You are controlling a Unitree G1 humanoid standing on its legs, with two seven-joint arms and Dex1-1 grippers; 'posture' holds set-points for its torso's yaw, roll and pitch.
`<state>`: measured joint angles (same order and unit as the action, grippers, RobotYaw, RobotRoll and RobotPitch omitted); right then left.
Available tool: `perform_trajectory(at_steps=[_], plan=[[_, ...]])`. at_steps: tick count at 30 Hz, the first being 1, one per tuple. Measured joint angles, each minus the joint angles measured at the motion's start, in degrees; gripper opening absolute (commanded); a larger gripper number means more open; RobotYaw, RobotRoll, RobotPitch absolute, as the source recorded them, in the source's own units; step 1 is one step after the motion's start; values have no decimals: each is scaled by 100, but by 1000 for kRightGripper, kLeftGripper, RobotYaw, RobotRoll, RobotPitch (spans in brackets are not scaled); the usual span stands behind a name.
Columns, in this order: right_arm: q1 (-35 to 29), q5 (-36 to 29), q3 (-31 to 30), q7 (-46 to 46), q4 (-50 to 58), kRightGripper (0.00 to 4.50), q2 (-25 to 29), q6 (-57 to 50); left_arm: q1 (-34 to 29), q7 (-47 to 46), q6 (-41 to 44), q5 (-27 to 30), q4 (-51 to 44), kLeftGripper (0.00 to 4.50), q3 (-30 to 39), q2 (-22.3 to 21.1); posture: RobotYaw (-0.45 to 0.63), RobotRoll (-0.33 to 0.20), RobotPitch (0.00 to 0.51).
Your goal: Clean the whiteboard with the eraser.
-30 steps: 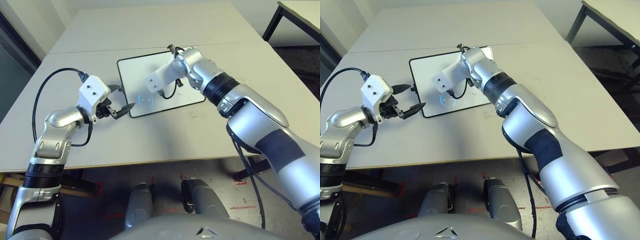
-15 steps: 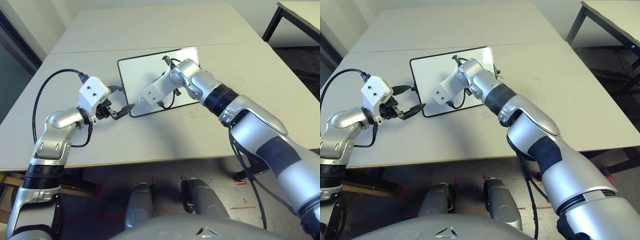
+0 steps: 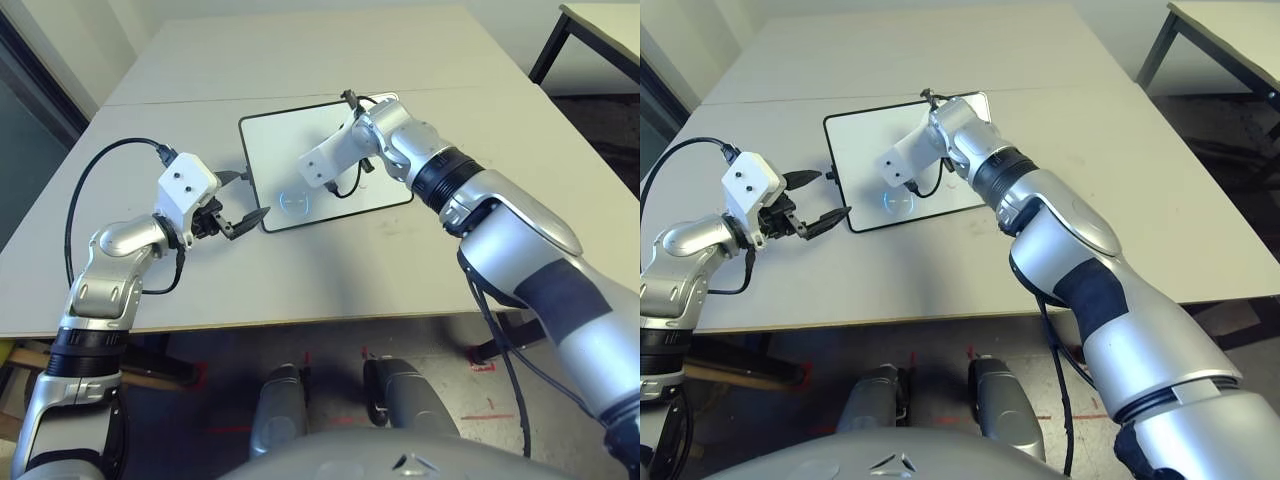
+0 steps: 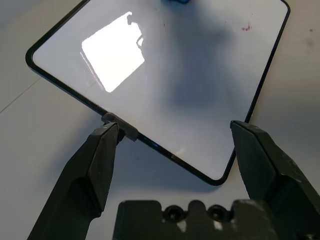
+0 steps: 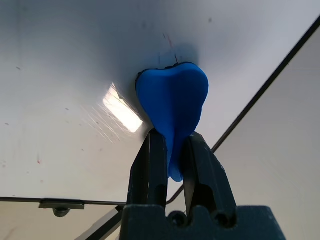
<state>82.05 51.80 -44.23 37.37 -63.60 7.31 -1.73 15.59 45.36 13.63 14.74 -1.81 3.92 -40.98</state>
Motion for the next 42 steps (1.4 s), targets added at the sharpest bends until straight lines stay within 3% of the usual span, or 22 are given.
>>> perform_trajectory(at_steps=[8, 15, 26, 33, 42], plan=[[143, -105, 34, -156, -296, 239, 49, -2, 58, 54, -87, -2, 67, 4500, 0, 0, -15, 0, 78], [-26, -108, 23, 142, 73, 233, 191, 43, 130, 98, -123, -25, 96, 4500, 0, 0, -15, 0, 78], [-733, -135, 55, 990, 1631, 230, 996, -48, 143, 101, -137, -35, 196, 4500, -3, 0, -30, 0, 81], [-1576, -188, 357, 1962, 3523, 227, 1708, -496, 196, 101, -170, -42, 263, 4500, -30, 41, -51, 0, 85], [-2307, 154, 368, 1856, 3943, 223, 1659, -963, 279, 181, -187, -44, 285, 4500, -55, 45, -59, 0, 87]])
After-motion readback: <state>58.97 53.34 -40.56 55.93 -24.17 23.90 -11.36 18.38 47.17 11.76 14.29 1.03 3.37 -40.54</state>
